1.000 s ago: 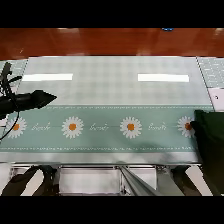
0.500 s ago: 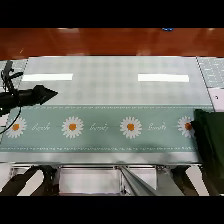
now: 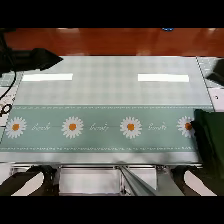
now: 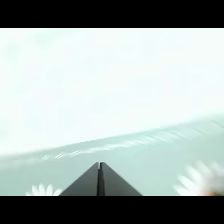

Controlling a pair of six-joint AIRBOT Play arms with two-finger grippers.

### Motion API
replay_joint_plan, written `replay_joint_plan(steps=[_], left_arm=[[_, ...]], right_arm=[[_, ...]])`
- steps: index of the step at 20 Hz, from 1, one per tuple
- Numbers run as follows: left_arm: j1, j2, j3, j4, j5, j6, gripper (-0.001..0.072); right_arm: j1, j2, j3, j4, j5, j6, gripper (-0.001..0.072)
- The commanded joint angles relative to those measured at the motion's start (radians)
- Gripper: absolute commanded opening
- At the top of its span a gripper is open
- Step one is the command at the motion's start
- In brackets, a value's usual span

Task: Fold the shirts.

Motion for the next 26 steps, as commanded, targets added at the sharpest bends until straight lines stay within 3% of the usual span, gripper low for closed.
replay_joint_plan(steps=[1, 2, 3, 9, 26], left_arm=[[-0.139, -0.034, 0.078, 0.435, 0.026, -0.181, 0.0021], [-0.158, -0.056, 0.052, 0.559, 0.022, -0.286, 0.0022], [-0.156, -0.079, 0.029, 0.577, 0.024, -0.336, 0.0022], [-0.149, -0.197, 0.021, 0.529, -0.015, -0.341, 0.0022], [-0.148, -0.208, 0.021, 0.529, -0.008, -0.34, 0.0022]], right_arm=[[0.423, -0.149, 0.029, -0.314, -0.09, 0.069, 0.0025], [0.459, -0.196, 0.029, -0.399, -0.089, 0.127, 0.0025], [0.471, -0.241, 0.029, -0.429, -0.077, 0.179, 0.0025], [0.465, -0.328, 0.029, -0.419, -0.033, 0.198, 0.0025], [0.465, -0.328, 0.029, -0.418, -0.035, 0.197, 0.0025]])
